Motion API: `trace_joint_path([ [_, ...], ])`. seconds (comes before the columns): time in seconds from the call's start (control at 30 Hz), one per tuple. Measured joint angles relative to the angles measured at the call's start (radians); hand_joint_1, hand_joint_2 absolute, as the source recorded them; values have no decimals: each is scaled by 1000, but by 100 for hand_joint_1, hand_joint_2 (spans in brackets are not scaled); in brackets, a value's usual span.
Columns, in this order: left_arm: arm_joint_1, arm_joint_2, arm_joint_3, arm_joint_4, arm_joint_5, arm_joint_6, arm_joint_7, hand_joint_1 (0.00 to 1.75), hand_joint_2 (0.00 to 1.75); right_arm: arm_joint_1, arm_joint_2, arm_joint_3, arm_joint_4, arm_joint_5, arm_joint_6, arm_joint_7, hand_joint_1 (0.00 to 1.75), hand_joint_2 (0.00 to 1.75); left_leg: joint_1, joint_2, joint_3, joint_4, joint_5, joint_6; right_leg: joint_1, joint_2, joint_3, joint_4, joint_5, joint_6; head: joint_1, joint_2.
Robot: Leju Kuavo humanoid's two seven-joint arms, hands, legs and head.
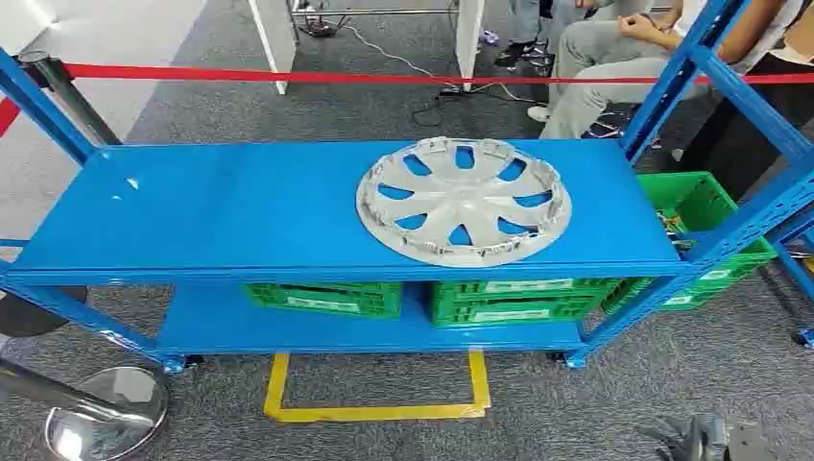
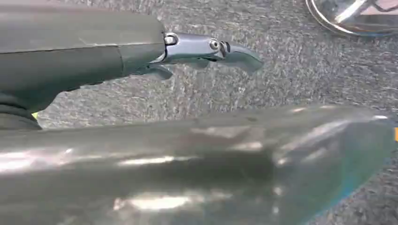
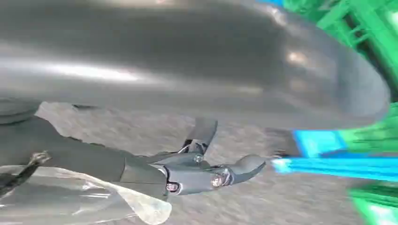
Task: Take the parts from the cabinet and place them on the table.
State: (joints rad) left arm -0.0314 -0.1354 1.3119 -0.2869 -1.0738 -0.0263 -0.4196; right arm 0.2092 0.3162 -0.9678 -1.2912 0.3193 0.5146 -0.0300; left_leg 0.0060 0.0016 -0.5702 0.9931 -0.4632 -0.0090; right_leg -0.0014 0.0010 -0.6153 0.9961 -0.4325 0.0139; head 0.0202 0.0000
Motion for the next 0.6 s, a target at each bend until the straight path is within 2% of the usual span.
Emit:
trace_joint_path([
  [0.13,3,-10,11,-8,-19,-1,0,0,0,5,2,29,-84,2,-2,-38,0,0,0,0,0,0,0,0,0,0,0,0,0,0,0,0],
  [0.43,5,-35,16,-39,-31,-10,0,0,0,22,2,87,-169,-14,-23,-41,0,0,0,0,0,0,0,0,0,0,0,0,0,0,0,0],
  [0.6,5,-45,26,-62,-49,-24,0,0,0,49,2,147,-223,-25,-45,-91,0,0,0,0,0,0,0,0,0,0,0,0,0,0,0,0],
])
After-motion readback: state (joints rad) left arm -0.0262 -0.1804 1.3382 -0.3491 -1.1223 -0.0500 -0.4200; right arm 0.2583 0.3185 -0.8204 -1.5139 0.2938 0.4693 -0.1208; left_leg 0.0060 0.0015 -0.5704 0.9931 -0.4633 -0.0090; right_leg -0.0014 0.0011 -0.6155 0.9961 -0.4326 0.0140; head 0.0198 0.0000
